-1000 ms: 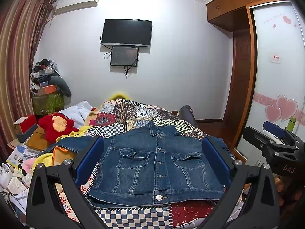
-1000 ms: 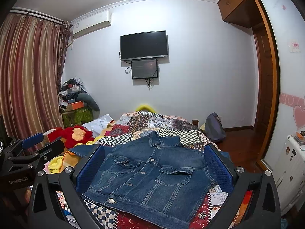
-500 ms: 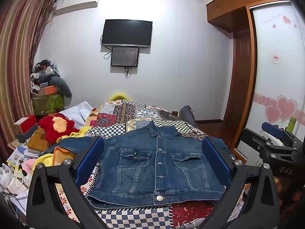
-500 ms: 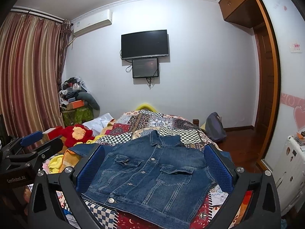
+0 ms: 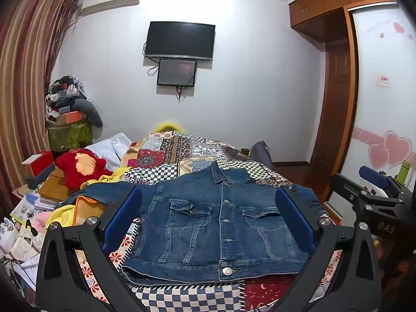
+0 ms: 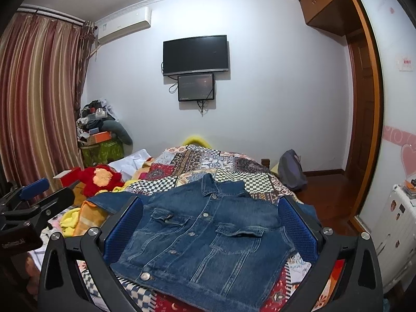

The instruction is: Fold large clothes

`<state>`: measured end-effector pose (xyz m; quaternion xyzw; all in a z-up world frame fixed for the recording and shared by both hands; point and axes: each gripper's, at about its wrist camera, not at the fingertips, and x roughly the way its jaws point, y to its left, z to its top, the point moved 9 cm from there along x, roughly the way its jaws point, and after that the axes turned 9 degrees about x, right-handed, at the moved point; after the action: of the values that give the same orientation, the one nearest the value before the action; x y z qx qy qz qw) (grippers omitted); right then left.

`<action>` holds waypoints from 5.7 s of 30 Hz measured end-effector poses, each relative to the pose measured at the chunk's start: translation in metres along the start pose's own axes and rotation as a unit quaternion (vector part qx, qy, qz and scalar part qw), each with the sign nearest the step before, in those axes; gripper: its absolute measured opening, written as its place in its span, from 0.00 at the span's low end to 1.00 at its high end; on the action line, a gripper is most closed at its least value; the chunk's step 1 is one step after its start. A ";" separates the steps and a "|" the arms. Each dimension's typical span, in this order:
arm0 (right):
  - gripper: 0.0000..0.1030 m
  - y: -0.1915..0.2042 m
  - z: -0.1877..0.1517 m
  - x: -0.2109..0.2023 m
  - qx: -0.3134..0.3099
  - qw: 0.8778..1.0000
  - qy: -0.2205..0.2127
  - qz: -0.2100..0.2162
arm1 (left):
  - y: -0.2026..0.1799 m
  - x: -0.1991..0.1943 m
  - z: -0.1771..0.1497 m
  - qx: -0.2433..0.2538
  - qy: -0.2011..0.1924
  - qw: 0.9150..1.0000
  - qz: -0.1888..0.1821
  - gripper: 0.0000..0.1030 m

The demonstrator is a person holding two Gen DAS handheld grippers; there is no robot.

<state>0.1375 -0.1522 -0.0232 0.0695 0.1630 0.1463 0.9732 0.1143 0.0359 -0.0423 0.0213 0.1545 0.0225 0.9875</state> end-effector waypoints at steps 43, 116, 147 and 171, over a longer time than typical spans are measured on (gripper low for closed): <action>1.00 0.018 -0.154 0.407 -0.040 0.903 0.426 0.042 | 0.281 0.343 -0.205 -0.317 0.362 0.876 0.015 0.71; 1.00 -0.034 -0.099 0.352 -0.019 0.916 0.400 0.033 | 0.187 0.359 -0.027 -0.038 0.224 0.974 0.016 0.16; 1.00 -0.038 -0.085 0.344 -0.017 0.923 0.382 0.039 | 0.093 0.368 -0.105 -0.022 0.342 0.933 -0.112 0.71; 1.00 -0.101 -0.104 0.343 0.046 0.912 0.407 0.000 | 0.081 0.435 -0.064 0.017 0.272 0.962 0.001 0.20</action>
<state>0.4386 -0.1331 -0.2405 0.0487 0.5519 0.1540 0.8182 0.5051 0.1413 -0.2314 0.0316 0.4174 0.0257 0.9078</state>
